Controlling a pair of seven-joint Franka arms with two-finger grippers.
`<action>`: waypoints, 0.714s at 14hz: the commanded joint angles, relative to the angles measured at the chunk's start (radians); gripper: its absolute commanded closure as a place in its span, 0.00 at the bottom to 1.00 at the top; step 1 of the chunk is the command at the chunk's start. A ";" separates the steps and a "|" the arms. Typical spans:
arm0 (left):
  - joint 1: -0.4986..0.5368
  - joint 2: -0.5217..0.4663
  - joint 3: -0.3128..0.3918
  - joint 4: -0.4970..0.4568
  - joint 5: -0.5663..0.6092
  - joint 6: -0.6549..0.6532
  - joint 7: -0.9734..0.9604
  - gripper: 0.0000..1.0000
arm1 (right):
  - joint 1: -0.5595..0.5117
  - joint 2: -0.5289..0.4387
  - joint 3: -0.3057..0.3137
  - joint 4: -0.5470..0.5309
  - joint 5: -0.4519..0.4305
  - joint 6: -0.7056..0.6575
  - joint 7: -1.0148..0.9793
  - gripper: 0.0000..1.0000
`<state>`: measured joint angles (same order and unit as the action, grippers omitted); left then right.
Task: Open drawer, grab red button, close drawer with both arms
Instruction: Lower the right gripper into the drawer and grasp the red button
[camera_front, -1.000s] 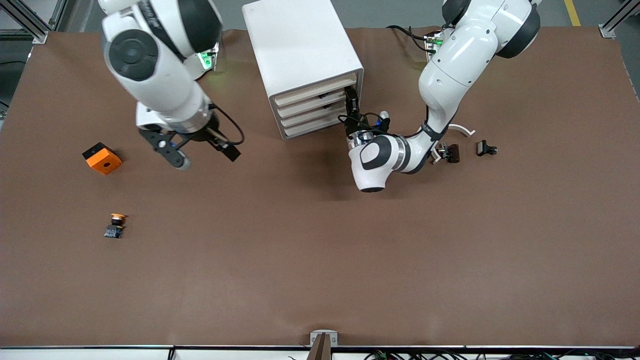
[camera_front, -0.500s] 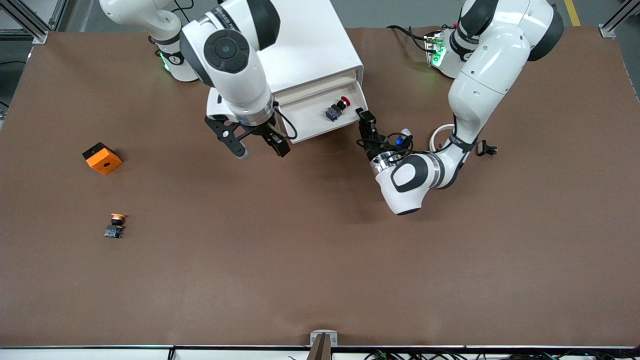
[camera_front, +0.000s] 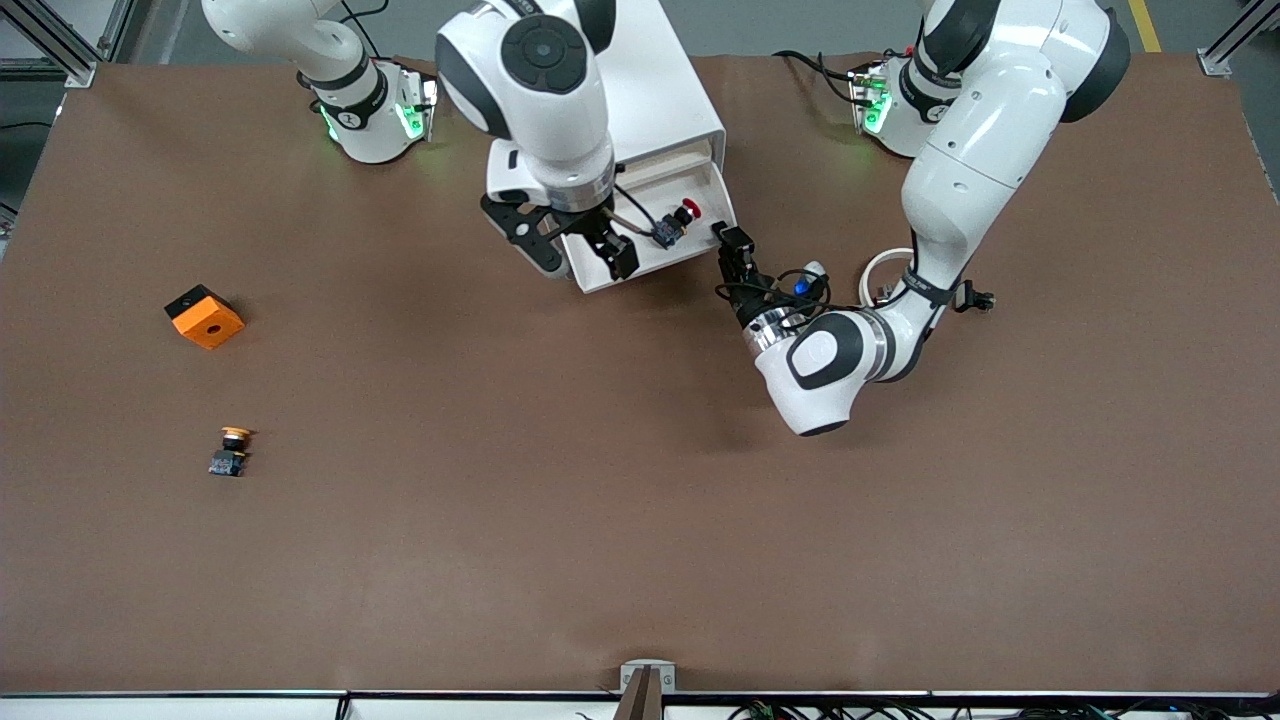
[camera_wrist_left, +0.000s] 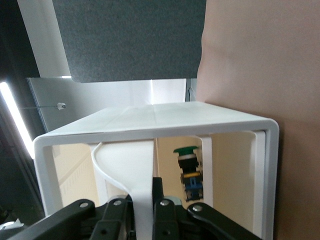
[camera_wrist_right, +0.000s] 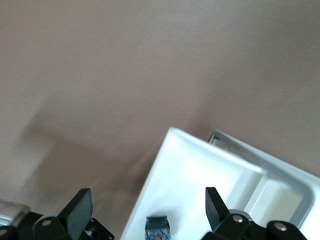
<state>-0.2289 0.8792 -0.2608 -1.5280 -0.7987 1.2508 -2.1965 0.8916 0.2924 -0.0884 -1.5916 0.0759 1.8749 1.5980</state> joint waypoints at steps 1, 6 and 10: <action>0.048 -0.023 -0.002 0.029 -0.079 -0.019 -0.012 0.90 | 0.036 0.022 -0.013 0.022 -0.015 0.024 0.049 0.00; 0.075 -0.014 0.008 0.034 -0.088 -0.004 -0.008 0.88 | 0.084 0.085 -0.013 0.050 -0.057 0.081 0.134 0.00; 0.094 -0.003 0.008 0.034 -0.093 0.012 0.007 0.84 | 0.105 0.175 -0.014 0.131 -0.067 0.090 0.184 0.00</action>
<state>-0.1549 0.8799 -0.2513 -1.5125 -0.8478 1.2827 -2.1920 0.9783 0.4083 -0.0894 -1.5350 0.0258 1.9728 1.7449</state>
